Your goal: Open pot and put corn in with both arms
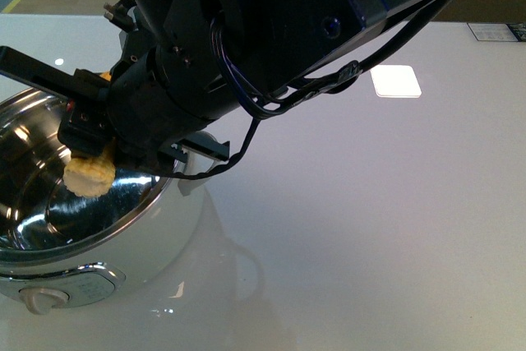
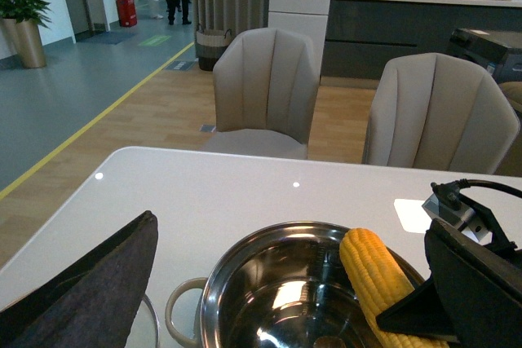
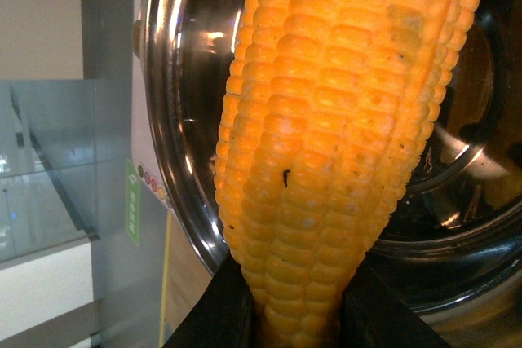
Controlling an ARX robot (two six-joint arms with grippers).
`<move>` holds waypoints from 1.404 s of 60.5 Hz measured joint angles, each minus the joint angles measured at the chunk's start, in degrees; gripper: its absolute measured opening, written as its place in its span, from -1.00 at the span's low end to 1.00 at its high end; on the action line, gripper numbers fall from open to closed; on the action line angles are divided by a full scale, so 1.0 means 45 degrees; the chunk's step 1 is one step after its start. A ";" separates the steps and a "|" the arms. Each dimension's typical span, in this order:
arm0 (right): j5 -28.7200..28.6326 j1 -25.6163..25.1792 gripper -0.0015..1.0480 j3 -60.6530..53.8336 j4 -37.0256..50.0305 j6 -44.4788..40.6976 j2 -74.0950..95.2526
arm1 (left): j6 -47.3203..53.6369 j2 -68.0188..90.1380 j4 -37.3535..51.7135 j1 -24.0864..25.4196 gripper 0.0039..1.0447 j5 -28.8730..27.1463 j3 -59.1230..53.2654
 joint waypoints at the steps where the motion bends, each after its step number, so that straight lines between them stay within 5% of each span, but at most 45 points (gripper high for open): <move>1: 0.0005 -0.0005 -0.72 -0.0005 -0.0015 -0.0005 0.0015 | 0.0000 0.0000 0.0000 0.0000 0.87 0.0000 0.0000; 7: 0.0049 -0.0010 -0.66 -0.0053 -0.0083 -0.0097 0.0068 | 0.0000 0.0000 0.0000 0.0000 0.87 0.0000 0.0000; 37: 0.0126 -0.0243 0.84 -0.0500 0.0325 0.0029 -0.0155 | 0.0000 0.0000 0.0000 0.0000 0.87 0.0000 0.0000; 62: 0.0000 -0.2705 0.83 -0.3891 0.2045 0.0884 -0.3871 | 0.0000 0.0000 0.0000 0.0000 0.87 0.0000 0.0000; 85: 0.2327 -0.6625 0.83 -0.7752 -0.1020 -0.3876 -1.0656 | 0.0000 0.0000 0.0000 0.0000 0.87 0.0000 0.0000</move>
